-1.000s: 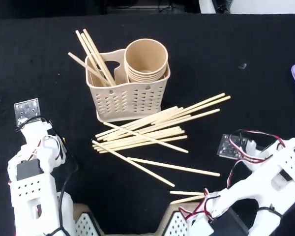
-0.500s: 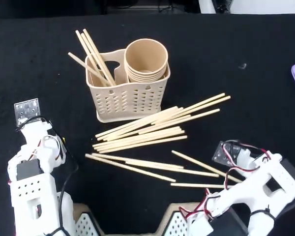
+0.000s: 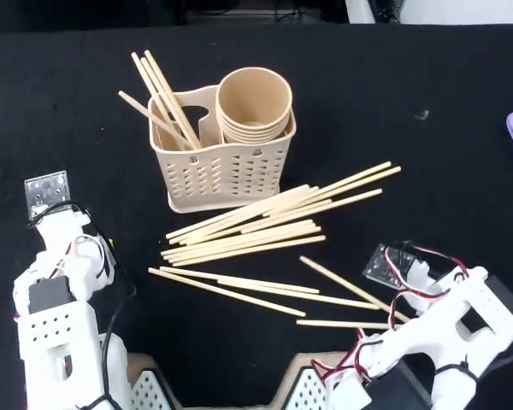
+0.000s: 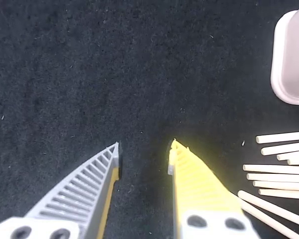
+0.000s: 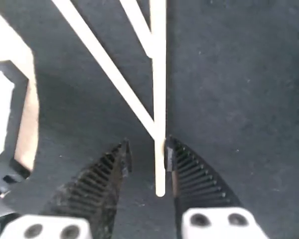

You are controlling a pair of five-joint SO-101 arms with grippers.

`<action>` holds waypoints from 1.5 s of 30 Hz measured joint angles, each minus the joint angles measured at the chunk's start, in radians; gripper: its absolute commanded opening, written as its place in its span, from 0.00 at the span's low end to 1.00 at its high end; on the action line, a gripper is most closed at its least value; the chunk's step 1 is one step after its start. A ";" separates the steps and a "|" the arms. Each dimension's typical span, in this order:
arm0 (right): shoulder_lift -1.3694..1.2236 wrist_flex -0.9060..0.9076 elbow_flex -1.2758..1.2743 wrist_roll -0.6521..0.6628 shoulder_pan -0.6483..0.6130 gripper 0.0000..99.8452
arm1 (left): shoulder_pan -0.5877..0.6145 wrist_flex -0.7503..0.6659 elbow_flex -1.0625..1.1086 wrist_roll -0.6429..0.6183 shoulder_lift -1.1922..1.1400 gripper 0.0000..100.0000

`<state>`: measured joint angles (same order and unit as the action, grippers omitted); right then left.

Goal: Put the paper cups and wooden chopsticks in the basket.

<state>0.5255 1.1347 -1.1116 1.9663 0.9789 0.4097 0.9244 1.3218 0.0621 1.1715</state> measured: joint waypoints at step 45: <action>0.002 0.368 0.434 -0.006 -0.034 0.01 | 0.000 0.000 0.000 0.000 0.000 0.17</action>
<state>0.5271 1.5029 -0.6774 1.9601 0.9452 0.4097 0.9244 1.3218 0.0621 1.1715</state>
